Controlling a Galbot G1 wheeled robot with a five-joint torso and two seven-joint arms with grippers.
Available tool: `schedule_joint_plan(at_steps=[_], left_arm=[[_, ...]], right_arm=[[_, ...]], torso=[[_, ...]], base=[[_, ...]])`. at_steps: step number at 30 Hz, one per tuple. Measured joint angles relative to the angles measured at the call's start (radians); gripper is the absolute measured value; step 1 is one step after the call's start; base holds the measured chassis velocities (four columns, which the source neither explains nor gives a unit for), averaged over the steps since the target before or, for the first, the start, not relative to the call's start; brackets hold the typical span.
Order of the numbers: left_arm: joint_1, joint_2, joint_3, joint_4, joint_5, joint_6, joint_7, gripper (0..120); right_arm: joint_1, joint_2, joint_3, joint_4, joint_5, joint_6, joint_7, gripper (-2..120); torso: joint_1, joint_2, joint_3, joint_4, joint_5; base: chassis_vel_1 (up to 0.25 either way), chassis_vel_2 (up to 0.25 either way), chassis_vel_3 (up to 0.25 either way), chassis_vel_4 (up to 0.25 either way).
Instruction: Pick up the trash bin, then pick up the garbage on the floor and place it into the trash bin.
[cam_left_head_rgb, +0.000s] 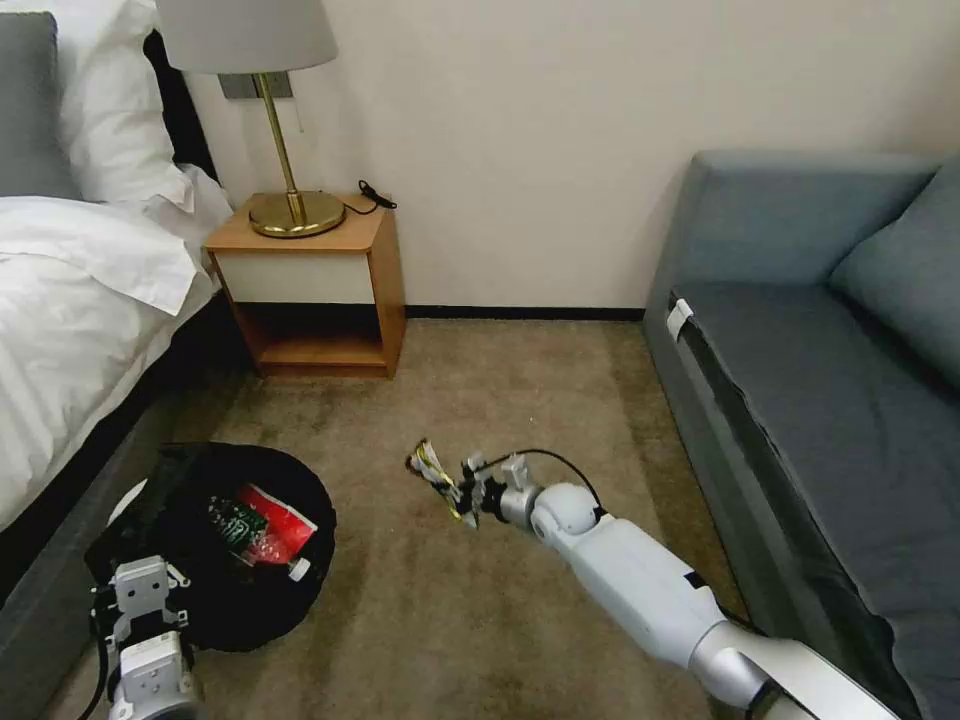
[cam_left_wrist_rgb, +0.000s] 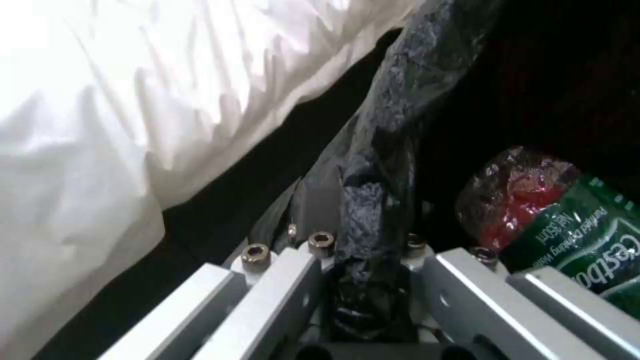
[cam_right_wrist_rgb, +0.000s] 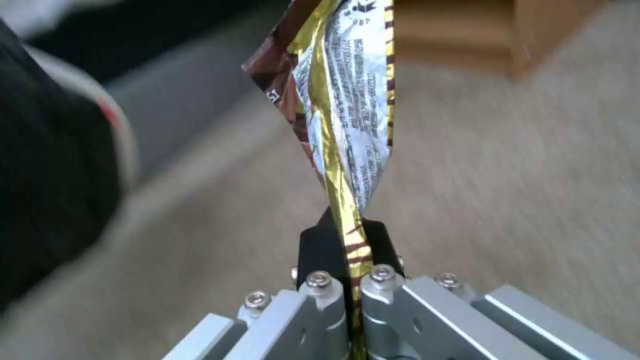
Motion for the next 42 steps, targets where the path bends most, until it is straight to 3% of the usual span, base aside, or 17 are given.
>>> schedule_joint_plan(at_steps=[4, 12, 32, 36, 42], left_arm=[[-0.026, -0.007, 0.014, 0.007, 0.0, 0.0, -0.01, 0], [-0.09, -0.014, 0.039, 0.007, -0.003, 0.021, -0.039, 0], [-0.152, -0.048, 0.104, 0.048, 0.017, -0.008, -0.034, 0], [-0.168, -0.052, 0.12, 0.056, 0.016, -0.008, -0.029, 0], [-0.175, -0.062, 0.134, 0.078, 0.021, -0.008, -0.024, 0]], right_arm=[[-0.02, -0.003, 0.0, 0.141, 0.071, -0.014, 0.008, 0], [-0.048, -0.003, -0.049, 0.275, 0.118, -0.037, 0.009, 0], [0.027, 0.086, -0.174, 0.212, 0.069, -0.044, 0.026, -2], [0.037, 0.095, -0.188, 0.163, 0.037, -0.02, 0.023, 4], [0.038, 0.093, -0.192, 0.153, 0.024, -0.008, 0.03, 26]], torso=[[0.0, 0.0, 0.0, 0.0, 0.0], [0.0, 0.0, 0.0, -0.0001, 0.0001], [0.0, 0.0, 0.0, -0.0001, 0.0001], [0.0, 0.0, 0.0, 0.0, 0.0001], [0.0, 0.0, 0.0, 0.0, 0.0001]], base=[[0.0, 0.0, 0.0, 0.0], [0.0, 0.0, 0.0, 0.0], [0.0, 0.0, 0.0, 0.0], [0.0, 0.0, 0.0, 0.0], [0.0, 0.0, 0.0, 0.0]])
